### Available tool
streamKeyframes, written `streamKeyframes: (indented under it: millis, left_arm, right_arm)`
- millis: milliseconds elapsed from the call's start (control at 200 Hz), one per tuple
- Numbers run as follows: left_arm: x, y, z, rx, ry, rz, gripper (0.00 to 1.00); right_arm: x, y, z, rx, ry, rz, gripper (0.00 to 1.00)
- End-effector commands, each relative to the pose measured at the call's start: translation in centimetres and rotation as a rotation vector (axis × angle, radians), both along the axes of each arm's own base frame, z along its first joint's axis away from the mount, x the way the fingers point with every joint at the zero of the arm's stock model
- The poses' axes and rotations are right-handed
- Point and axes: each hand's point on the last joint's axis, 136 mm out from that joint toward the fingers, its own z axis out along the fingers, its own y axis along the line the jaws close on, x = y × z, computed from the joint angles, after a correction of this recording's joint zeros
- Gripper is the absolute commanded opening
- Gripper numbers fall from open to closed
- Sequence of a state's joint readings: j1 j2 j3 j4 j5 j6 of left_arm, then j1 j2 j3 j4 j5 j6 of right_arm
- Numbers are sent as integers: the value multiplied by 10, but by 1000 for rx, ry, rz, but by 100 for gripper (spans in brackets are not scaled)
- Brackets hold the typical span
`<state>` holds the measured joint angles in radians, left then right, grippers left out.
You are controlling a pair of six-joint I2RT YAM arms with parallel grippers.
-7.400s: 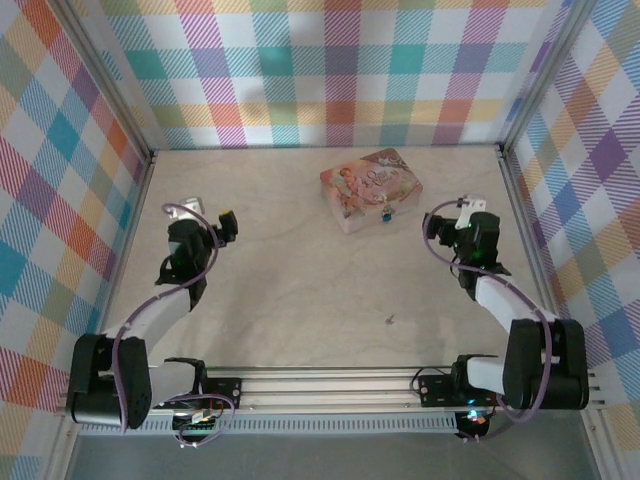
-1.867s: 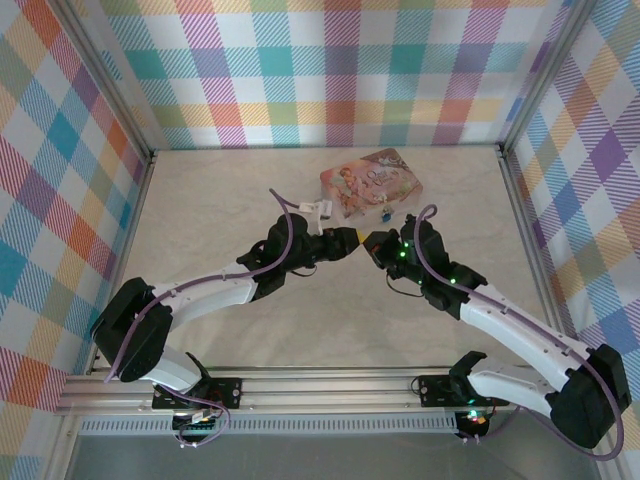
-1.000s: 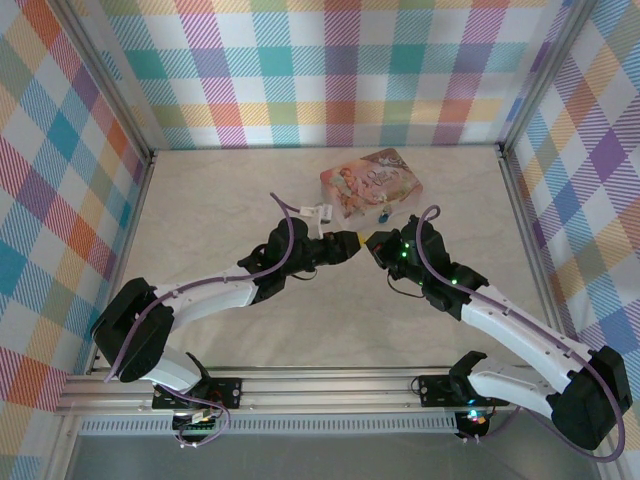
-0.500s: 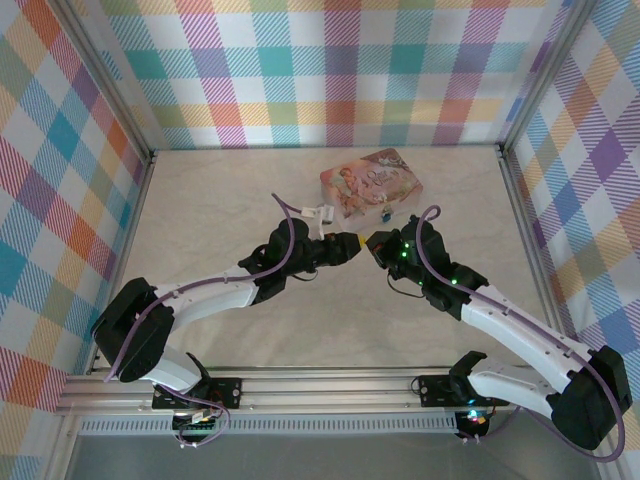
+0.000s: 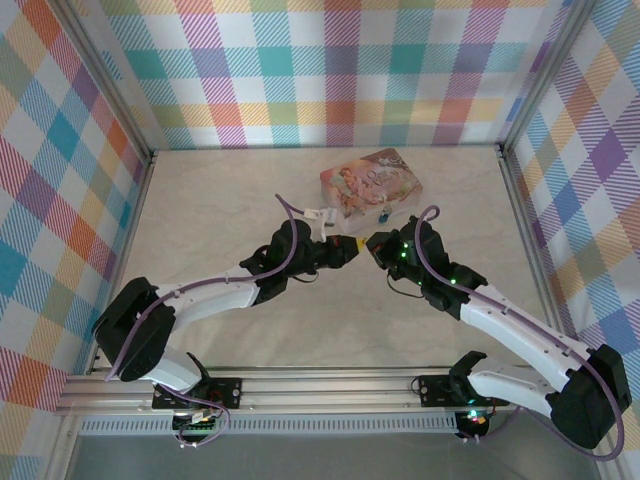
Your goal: Unlock the padlock with the key
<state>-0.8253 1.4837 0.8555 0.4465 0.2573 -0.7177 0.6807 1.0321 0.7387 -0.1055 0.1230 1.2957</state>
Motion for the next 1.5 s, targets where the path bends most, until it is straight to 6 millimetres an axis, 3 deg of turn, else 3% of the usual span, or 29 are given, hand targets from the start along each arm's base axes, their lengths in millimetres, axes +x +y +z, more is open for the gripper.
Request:
streamKeyframes:
  millis: [0, 175, 310, 385, 545, 655, 775, 955, 1275, 1495]
  left_arm:
    - [1, 13, 30, 24, -99, 25, 0]
    - [-5, 39, 51, 90, -177, -74, 0]
    - [-24, 51, 62, 195, -217, -240, 0]
    - [-38, 56, 66, 257, -219, -334, 0]
    - [-67, 63, 75, 335, -213, -508, 0]
    - [-77, 68, 77, 376, -220, -572, 0]
    - [-84, 70, 80, 388, -236, -621, 0]
    - [-88, 71, 80, 406, -233, -659, 0]
    - [-87, 68, 79, 397, -235, -668, 0]
    - [-85, 66, 78, 394, -238, -670, 0]
  right_arm:
    - [-5, 0, 3, -32, -50, 45, 0]
    - [-10, 1, 7, -104, -161, 182, 20]
    - [-16, 7, 13, -117, -300, 367, 39]
    - [-21, 7, 20, -110, -376, 479, 41]
    - [-41, 1, 45, -93, -579, 692, 53]
    - [-61, 2, 65, -98, -728, 800, 68]
    - [-82, 6, 83, -68, -850, 891, 76]
    - [-87, 18, 89, -22, -859, 958, 75]
    - [-92, 53, 87, 58, -795, 1098, 60]
    - [-96, 65, 81, 85, -767, 1139, 52]
